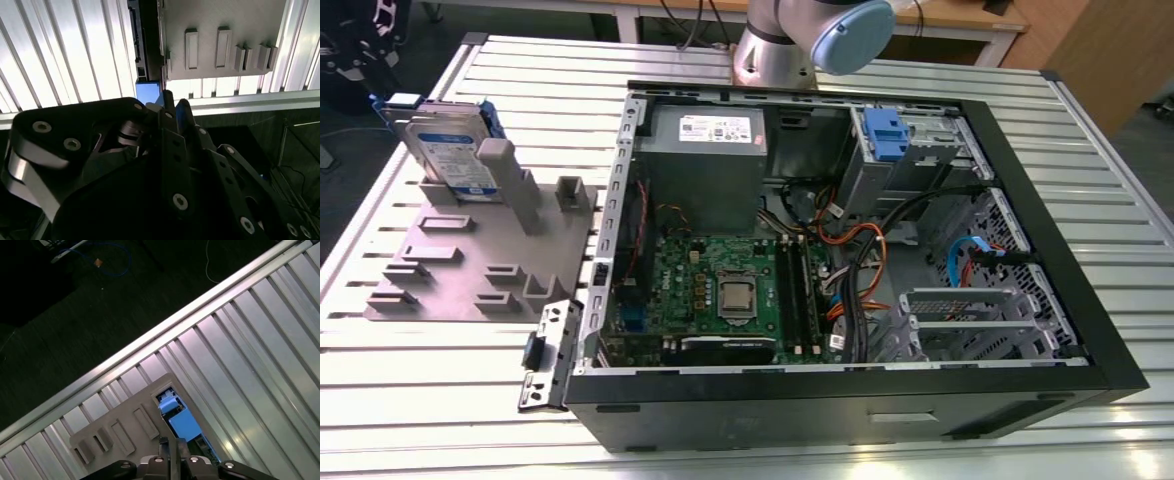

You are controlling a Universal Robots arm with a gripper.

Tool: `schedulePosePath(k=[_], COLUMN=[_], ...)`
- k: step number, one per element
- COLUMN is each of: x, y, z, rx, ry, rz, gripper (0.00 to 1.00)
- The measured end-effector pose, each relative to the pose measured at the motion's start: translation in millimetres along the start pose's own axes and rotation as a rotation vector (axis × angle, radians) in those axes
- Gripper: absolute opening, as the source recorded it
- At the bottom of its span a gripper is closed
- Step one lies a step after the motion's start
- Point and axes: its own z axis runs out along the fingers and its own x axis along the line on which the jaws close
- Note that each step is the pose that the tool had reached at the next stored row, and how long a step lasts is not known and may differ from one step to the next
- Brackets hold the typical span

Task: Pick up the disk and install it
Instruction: 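Pick up the disk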

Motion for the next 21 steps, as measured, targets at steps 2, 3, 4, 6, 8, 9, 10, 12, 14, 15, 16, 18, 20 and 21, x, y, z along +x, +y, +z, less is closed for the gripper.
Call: schedulePosePath(k=[2,3,4,6,8,9,10,12,14,15,16,18,20,21], x=[0.0,0.0,0.0,0.0,0.0,0.0,0.0,0.0,-0.6,-1.8,-3.2,-5.1,-5.4,-5.4], y=[0.0,0.0,0.0,0.0,0.0,0.0,-0.1,-0.1,0.4,1.1,2.1,3.4,3.5,3.5], z=[0.1,0.1,0.2,0.5,0.9,1.1,1.3,1.9,2.8,3.2,3.5,4.6,5.8,6.2], rx=[0.0,0.0001,0.0001,0.0002,0.0008,0.0012,0.0018,0.0031,0.0107,0.0157,0.0192,0.0223,0.0226,0.0224], ry=[-0.0001,-0.0002,-0.0001,0.0005,0.0011,0.0016,0.0018,0.0023,-0.0014,-0.004,-0.0058,-0.0075,-0.0073,-0.0067], rz=[0.0,0.0,-0.002,-0.016,-0.045,-0.061,-0.078,-0.11,-0.129,-0.132,-0.134,-0.14,-0.156,-0.172], gripper=[0.24,0.29,0.35,0.35,0.42,0.42,0.42,0.42,0.42,0.42,0.42,0.42,0.42,0.42])
